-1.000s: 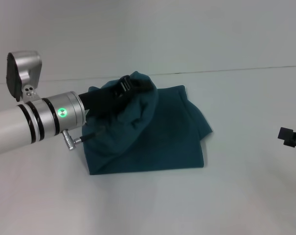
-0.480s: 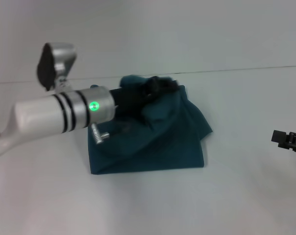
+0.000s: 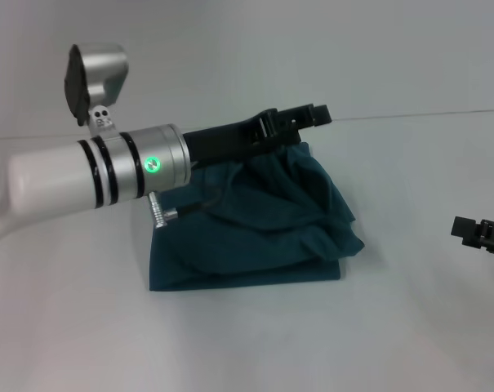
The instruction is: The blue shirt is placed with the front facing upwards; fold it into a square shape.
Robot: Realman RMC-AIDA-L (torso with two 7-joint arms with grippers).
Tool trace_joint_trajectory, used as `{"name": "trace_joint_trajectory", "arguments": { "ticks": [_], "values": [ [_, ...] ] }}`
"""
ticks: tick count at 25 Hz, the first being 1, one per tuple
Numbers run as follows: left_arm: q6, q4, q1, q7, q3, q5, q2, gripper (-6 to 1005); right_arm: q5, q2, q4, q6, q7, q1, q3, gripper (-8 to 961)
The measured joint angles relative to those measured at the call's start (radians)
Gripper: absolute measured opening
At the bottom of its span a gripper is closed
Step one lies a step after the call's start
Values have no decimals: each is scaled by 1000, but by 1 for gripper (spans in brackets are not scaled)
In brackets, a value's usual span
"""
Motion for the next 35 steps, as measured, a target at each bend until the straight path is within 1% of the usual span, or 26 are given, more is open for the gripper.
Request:
{"name": "trace_joint_trajectory", "arguments": {
  "ticks": [3, 4, 7, 10, 12, 13, 15, 20, 22, 23, 24, 26, 28, 32, 35],
  "values": [
    [53, 45, 36, 14, 1, -22, 4, 656, 0, -1, 0, 0, 0, 4, 0, 883],
    [63, 62, 50, 2, 2, -22, 5, 689, 0, -2, 0, 0, 0, 5, 0, 883],
    [91, 124, 104, -68, 13, -13, 16, 790, 0, -4, 0, 1, 0, 5, 0, 882],
    [131, 169, 173, -151, 53, -10, 51, 870, -8, -8, -3, 1, 0, 5, 0, 882],
    [160, 187, 213, -186, 70, -7, 69, 916, -22, -10, -7, 1, 0, 7, 0, 883],
    [173, 198, 230, -194, 71, 1, 74, 939, -32, -12, -8, 1, 1, 9, 0, 884],
    [194, 230, 265, -215, 70, 30, 79, 939, -51, -13, -9, 1, 3, 16, 0, 884],
    [184, 276, 321, -264, 59, 109, 76, 938, -64, -15, -9, 4, 6, 22, 0, 884],
    [149, 278, 333, -256, 59, 119, 73, 938, -64, -15, -9, 4, 6, 23, 0, 884],
    [97, 277, 335, -219, 65, 132, 69, 938, -64, -15, -9, 3, 6, 23, 0, 883],
    [97, 277, 335, -219, 65, 132, 69, 938, -64, -15, -9, 4, 6, 23, 0, 883],
    [48, 273, 328, -166, 79, 148, 63, 938, -64, -15, -7, 4, 4, 23, 0, 883],
    [-13, 271, 315, -125, 113, 171, 58, 939, -64, -15, -6, 4, 2, 23, 0, 883],
    [-127, 263, 296, -120, 185, 199, 54, 939, -64, -13, -7, 4, 2, 23, 0, 883],
    [-178, 255, 285, -119, 213, 200, 49, 938, -64, -13, -6, 4, 1, 23, 0, 883]
  ]
}}
